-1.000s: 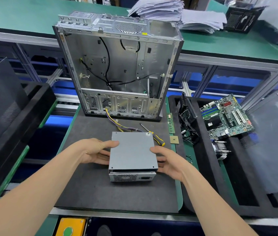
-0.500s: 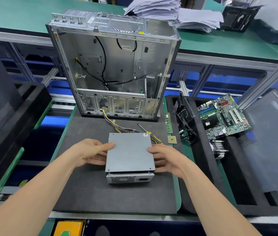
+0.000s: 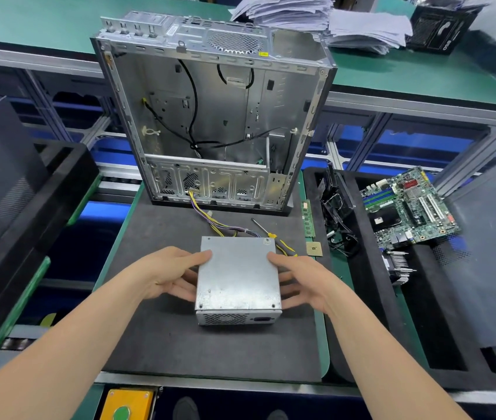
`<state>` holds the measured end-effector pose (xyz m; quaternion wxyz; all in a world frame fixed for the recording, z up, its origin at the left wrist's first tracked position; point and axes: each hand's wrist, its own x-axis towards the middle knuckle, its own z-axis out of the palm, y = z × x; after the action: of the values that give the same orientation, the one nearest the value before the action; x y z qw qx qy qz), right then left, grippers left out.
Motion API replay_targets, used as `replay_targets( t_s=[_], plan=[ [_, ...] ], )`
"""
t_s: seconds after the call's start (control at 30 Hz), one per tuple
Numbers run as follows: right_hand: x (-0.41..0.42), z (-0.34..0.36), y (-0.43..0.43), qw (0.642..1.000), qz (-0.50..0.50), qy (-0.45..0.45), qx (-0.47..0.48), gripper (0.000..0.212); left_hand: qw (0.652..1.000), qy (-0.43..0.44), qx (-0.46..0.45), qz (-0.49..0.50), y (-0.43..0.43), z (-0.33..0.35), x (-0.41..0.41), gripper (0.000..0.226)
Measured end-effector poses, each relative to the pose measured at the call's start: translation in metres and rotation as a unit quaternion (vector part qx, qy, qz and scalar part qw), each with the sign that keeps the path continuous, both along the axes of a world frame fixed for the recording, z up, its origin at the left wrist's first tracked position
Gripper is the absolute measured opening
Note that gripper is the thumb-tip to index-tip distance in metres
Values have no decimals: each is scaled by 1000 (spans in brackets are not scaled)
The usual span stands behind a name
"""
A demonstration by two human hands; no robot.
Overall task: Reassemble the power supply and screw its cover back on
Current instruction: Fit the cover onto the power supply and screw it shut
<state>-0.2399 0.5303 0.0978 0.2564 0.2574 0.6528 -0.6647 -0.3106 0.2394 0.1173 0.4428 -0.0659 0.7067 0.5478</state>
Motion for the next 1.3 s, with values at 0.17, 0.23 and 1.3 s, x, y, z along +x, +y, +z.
replay_targets(
  t_s=[0.17,0.23,1.3],
  plan=[
    [-2,4,4,1000,10,-13,2,54,999,14,-31,-1,2,0,0,42],
    [-4,5,3,1000,17,-17,16,55,998,20,-52,-6,0,-2,-1,43],
    [-2,5,-48,994,-90,53,-38,24,968,94,-25,230,53,-40,14,42]
  ],
)
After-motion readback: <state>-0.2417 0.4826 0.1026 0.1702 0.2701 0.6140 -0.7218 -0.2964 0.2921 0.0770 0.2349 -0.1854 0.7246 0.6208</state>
